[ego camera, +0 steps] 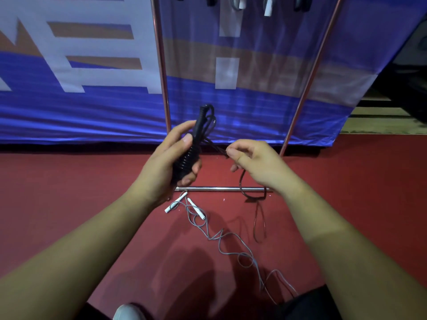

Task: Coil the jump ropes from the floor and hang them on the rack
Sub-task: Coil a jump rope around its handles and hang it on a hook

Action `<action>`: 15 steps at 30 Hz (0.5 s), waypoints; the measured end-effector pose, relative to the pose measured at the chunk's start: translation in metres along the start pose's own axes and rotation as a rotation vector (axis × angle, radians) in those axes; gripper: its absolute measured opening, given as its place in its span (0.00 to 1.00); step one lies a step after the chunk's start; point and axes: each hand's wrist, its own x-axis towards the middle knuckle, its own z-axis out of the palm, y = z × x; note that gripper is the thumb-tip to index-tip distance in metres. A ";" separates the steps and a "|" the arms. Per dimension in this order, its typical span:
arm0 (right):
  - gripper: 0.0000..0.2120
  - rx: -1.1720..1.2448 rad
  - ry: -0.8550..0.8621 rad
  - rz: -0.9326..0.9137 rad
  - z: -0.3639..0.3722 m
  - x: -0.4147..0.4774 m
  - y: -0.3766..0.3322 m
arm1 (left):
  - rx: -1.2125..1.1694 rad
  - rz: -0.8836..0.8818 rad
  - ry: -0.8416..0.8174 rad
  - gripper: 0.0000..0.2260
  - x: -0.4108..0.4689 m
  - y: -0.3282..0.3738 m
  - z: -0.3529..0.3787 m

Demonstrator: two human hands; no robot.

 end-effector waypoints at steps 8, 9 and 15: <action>0.14 -0.084 -0.090 0.011 0.000 -0.007 -0.011 | -0.061 -0.120 0.092 0.09 0.003 0.004 -0.008; 0.14 -0.044 -0.100 0.029 0.000 -0.008 -0.012 | -0.057 -0.121 0.098 0.09 0.003 0.004 -0.009; 0.07 0.057 -0.113 0.072 -0.003 -0.009 -0.011 | 0.039 -0.109 0.181 0.13 0.009 0.011 -0.012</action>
